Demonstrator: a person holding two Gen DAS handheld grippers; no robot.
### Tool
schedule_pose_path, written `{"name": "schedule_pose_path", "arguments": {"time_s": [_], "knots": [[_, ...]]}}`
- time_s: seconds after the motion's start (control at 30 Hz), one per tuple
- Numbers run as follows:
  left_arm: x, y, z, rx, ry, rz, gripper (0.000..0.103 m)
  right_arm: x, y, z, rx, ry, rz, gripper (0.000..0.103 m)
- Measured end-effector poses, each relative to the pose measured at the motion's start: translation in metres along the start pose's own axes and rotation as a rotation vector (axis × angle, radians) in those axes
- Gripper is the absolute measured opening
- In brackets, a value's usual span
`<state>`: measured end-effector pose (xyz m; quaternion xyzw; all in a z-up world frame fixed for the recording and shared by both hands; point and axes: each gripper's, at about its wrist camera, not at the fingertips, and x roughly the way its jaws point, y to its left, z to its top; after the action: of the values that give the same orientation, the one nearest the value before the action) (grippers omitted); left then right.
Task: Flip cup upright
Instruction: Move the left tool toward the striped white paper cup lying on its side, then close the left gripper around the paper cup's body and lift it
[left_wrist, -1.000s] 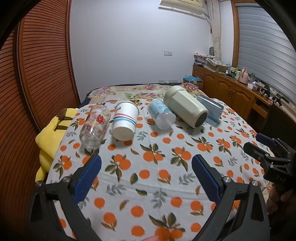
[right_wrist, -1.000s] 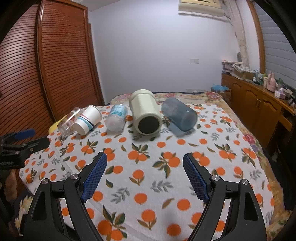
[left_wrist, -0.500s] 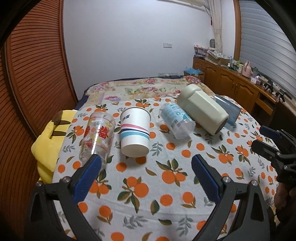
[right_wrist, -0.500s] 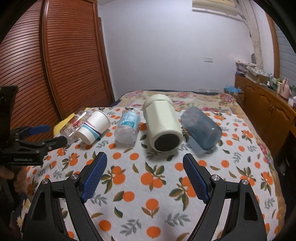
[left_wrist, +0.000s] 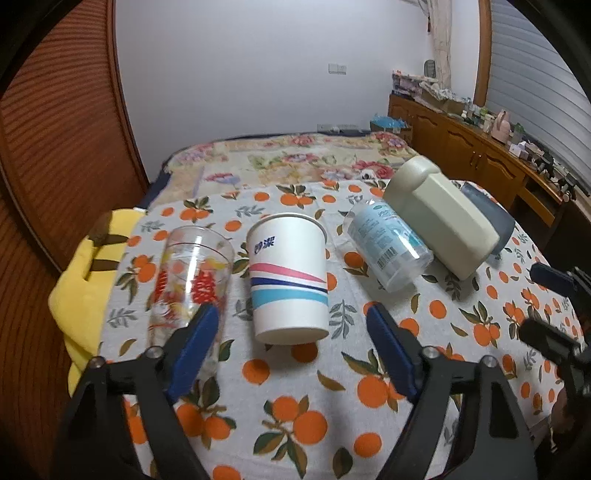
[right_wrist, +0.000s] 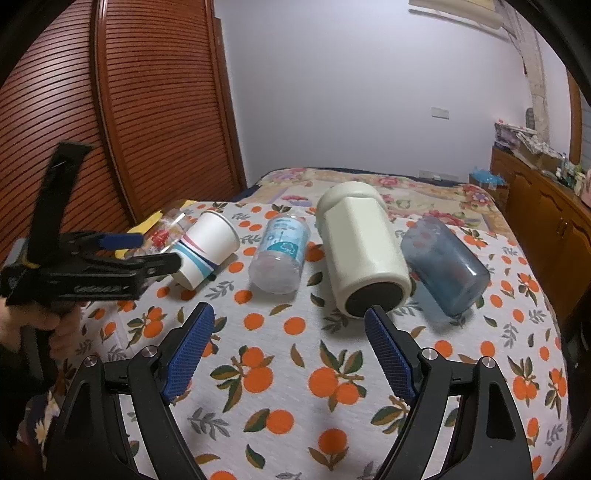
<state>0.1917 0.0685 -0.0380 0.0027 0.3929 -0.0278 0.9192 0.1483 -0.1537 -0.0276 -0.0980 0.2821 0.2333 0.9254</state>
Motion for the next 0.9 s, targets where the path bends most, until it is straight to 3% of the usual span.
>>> {"name": "schedule_pose_path", "arguments": {"time_s": [0.13, 0.5, 0.73, 0.9], "knots": [[0.018, 0.003, 0.009, -0.005, 0.033, -0.003, 0.073, 0.005, 0.004, 0.0, -0.011, 0.005, 0.007, 0.085], [0.042, 0.001, 0.017, 0.028, 0.085, 0.052, 0.072, 0.005, 0.004, -0.004, -0.003, 0.005, 0.017, 0.085], [0.054, -0.001, 0.015, 0.05, 0.126, 0.076, 0.059, 0.003, 0.001, -0.005, 0.007, 0.004, 0.017, 0.085], [0.048, -0.002, 0.013, 0.054, 0.104, 0.076, 0.056, 0.002, -0.001, -0.007, 0.01, 0.003, 0.012, 0.085]]}}
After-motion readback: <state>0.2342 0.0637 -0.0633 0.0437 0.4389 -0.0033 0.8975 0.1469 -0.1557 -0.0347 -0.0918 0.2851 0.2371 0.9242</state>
